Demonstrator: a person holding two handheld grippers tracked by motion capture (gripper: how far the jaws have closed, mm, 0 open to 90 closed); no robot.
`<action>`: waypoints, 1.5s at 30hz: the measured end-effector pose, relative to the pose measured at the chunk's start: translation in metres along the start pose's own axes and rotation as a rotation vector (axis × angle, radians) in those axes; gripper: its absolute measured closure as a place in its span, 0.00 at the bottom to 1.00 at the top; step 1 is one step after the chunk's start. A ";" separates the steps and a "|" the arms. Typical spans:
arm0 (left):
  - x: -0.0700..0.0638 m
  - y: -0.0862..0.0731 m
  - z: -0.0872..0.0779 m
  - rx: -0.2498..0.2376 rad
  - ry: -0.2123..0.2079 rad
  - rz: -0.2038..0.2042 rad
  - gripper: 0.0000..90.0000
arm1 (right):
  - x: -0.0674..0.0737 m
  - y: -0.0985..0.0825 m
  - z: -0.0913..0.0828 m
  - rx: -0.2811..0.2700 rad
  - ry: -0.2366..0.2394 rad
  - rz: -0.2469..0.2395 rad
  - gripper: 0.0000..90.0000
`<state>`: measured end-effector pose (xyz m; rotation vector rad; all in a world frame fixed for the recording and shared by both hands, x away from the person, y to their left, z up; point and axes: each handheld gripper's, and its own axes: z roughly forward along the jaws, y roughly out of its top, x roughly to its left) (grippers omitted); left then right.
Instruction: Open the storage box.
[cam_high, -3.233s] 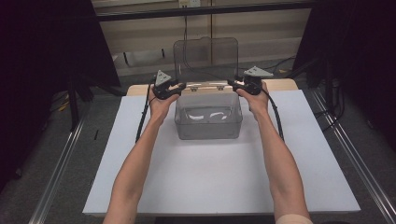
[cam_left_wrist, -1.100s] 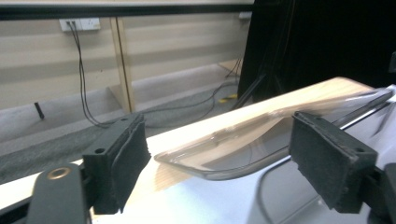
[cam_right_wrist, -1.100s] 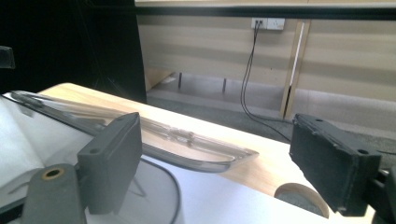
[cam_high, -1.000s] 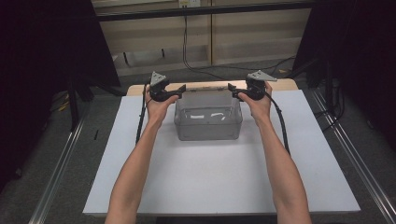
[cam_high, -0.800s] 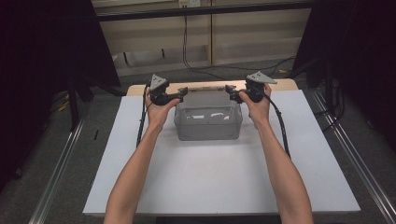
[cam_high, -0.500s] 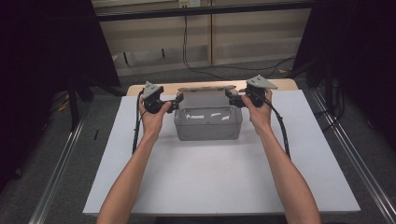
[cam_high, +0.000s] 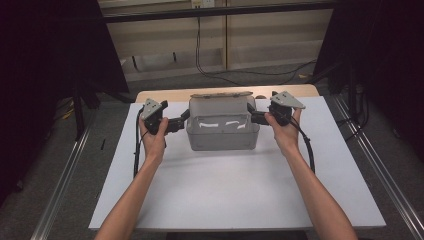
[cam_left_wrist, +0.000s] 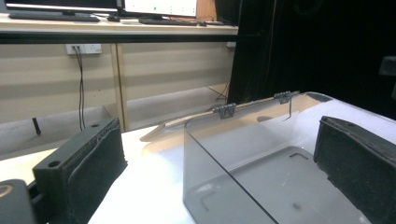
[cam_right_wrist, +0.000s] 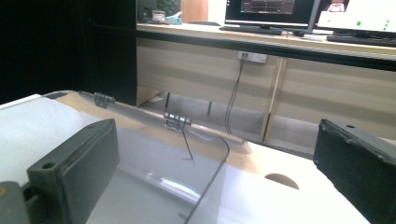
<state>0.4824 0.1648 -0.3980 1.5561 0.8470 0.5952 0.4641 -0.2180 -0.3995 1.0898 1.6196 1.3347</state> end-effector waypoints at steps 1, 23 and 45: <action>-0.001 -0.002 -0.004 -0.007 -0.010 0.006 0.02 | 0.001 -0.001 -0.003 -0.006 -0.008 0.002 0.00; -0.026 -0.041 -0.095 0.006 0.067 0.036 0.04 | 0.010 -0.023 -0.089 -0.054 -0.058 -0.008 0.00; -0.042 -0.073 -0.170 0.011 0.101 -0.013 0.03 | 0.008 -0.071 -0.198 -0.023 -0.148 0.032 0.00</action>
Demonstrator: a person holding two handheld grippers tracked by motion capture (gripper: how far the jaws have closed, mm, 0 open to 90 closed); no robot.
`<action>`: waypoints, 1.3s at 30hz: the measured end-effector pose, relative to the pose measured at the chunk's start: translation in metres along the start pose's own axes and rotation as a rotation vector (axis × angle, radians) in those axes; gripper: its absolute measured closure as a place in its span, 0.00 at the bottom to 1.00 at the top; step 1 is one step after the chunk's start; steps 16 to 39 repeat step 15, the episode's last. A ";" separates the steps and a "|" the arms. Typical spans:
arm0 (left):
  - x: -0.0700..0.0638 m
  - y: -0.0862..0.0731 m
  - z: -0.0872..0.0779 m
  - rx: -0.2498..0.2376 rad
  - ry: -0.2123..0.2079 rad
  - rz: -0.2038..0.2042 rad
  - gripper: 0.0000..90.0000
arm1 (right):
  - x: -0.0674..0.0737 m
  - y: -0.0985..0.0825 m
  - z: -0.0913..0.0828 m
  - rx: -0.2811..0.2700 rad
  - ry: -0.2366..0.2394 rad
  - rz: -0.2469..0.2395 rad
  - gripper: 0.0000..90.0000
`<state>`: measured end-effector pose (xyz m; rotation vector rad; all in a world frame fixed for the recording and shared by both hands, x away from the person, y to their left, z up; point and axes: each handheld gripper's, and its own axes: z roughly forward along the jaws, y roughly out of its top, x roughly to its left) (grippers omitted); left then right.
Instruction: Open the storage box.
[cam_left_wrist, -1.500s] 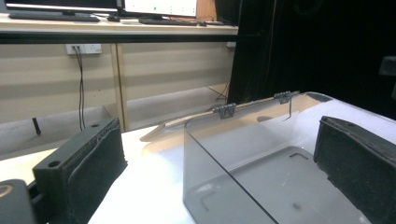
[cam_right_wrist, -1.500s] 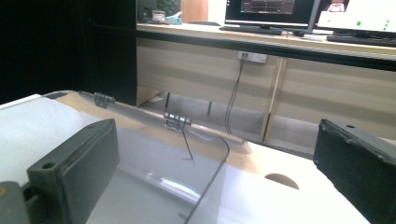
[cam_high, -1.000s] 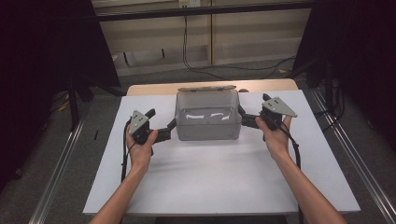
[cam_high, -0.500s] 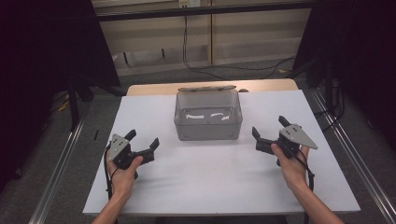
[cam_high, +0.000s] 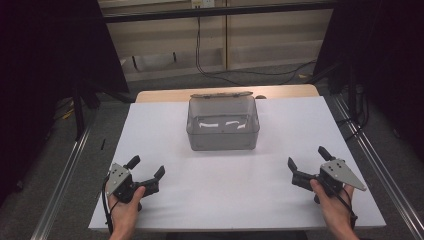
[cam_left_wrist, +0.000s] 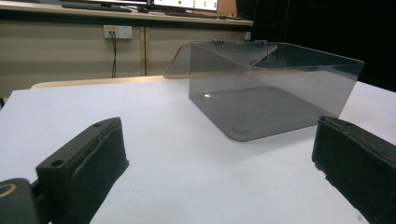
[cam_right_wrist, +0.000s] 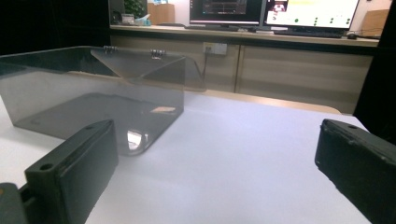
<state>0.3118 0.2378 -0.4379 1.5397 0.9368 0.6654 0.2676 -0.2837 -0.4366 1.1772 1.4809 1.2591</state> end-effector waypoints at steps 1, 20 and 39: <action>-0.001 -0.001 -0.001 -0.002 0.006 -0.010 0.03 | -0.001 -0.001 -0.004 0.002 -0.004 -0.004 0.00; -0.001 -0.002 -0.002 -0.003 0.028 -0.032 0.04 | -0.005 -0.007 -0.015 0.001 -0.015 0.015 0.00; -0.001 -0.002 -0.002 -0.003 0.028 -0.032 0.04 | -0.005 -0.007 -0.015 0.001 -0.015 0.015 0.00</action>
